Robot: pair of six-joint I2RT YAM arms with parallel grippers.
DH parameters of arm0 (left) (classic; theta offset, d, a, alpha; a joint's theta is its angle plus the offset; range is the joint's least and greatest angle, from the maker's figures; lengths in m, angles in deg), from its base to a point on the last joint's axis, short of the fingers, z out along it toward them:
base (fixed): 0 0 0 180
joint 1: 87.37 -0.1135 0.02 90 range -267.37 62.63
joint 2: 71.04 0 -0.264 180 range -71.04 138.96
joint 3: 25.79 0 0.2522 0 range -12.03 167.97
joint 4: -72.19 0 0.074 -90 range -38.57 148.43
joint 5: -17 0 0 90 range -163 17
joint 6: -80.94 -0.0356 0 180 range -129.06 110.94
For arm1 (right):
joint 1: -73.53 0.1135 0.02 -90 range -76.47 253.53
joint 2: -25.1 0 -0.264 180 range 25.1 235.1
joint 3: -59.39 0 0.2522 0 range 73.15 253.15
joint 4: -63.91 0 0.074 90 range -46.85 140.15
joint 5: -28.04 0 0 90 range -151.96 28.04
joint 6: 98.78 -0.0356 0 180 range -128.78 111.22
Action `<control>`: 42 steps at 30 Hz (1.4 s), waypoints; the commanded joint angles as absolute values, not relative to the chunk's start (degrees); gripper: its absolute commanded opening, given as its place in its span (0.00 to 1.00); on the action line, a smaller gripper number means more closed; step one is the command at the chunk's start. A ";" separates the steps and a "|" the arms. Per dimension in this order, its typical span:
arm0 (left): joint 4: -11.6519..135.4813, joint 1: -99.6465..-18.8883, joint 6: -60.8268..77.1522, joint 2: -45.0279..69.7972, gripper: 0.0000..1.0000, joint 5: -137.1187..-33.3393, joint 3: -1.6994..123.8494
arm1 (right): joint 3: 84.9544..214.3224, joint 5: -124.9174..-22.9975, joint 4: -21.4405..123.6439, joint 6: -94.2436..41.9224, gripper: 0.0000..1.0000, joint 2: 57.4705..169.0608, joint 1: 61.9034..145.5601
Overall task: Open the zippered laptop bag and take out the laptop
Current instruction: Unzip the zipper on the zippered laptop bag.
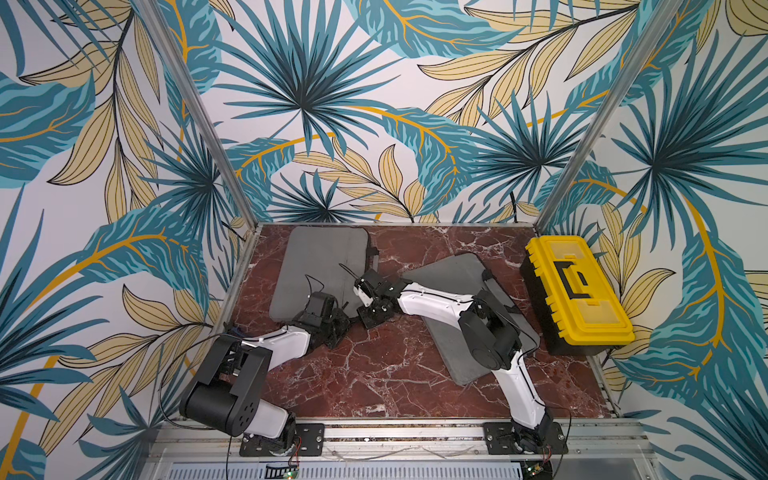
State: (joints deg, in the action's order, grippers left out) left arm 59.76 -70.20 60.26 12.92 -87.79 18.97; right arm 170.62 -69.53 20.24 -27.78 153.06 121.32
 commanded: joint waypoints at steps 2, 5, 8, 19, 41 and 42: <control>59.79 -70.16 60.03 13.52 0.00 -87.06 20.91 | 168.74 -71.18 20.99 -29.32 0.00 150.81 120.39; 59.75 -70.15 59.94 13.62 0.00 -86.94 20.86 | 167.71 -71.58 21.37 -29.78 0.00 150.13 120.07; 59.80 -70.16 59.70 13.65 0.00 -86.87 20.76 | 166.98 -71.54 21.59 -29.95 0.00 149.67 119.95; 59.82 -70.98 59.41 12.33 0.00 -86.70 19.36 | 165.76 -69.54 20.33 -30.84 0.00 149.20 120.01; 59.81 -70.21 56.78 6.57 0.37 -89.95 20.21 | 165.34 -69.69 20.53 -30.52 0.00 148.58 116.95; 59.82 -69.99 57.07 6.47 0.40 -89.89 20.46 | 165.21 -69.76 20.64 -30.49 0.00 148.50 116.96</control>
State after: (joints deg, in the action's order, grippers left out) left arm 59.82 -70.79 58.08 8.13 -88.99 18.95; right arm 166.49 -69.27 21.35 -30.23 150.57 116.95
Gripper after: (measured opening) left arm 0.382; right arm 0.050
